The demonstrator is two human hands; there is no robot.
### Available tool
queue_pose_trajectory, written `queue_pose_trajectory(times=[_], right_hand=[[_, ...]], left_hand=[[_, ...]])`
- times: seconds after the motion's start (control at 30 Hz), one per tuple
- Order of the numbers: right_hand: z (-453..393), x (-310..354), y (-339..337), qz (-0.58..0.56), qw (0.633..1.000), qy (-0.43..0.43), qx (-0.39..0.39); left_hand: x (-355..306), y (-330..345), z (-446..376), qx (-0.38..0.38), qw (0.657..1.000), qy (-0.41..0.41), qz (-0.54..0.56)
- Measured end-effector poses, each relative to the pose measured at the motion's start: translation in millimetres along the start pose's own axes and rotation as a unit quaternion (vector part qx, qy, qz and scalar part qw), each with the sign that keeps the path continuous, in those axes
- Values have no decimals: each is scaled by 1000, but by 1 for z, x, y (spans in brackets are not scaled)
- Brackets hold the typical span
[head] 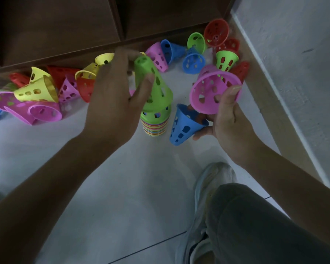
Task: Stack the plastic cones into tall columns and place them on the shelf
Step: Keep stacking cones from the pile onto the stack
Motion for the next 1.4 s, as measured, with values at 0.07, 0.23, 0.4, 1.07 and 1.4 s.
queue_pose_trajectory(times=[0.07, 0.23, 0.4, 1.07, 1.4], right_hand=[[1, 3, 3, 13, 1000, -7, 7], [-1, -2, 8, 46, 998, -29, 22], [-2, -4, 7, 82, 995, -55, 31], [0, 23, 2, 206, 958, -200, -15], [2, 19, -9, 0, 994, -50, -96]], left_hand=[[5, 5, 2, 14, 1000, -15, 11], [4, 6, 4, 35, 998, -31, 30], [-8, 6, 0, 56, 996, -18, 72], [-30, 8, -15, 50, 951, -80, 295], [7, 13, 2, 48, 991, -32, 122]])
Point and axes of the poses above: each hand's wrist, its own z-axis away from the middle knuckle, its own y-axis out of the palm, x = y × z, the point moved 7 cm from there along -z, towards the middle knuckle, and after that the axes turned 8 degrees about z, right-handed, at the moved point
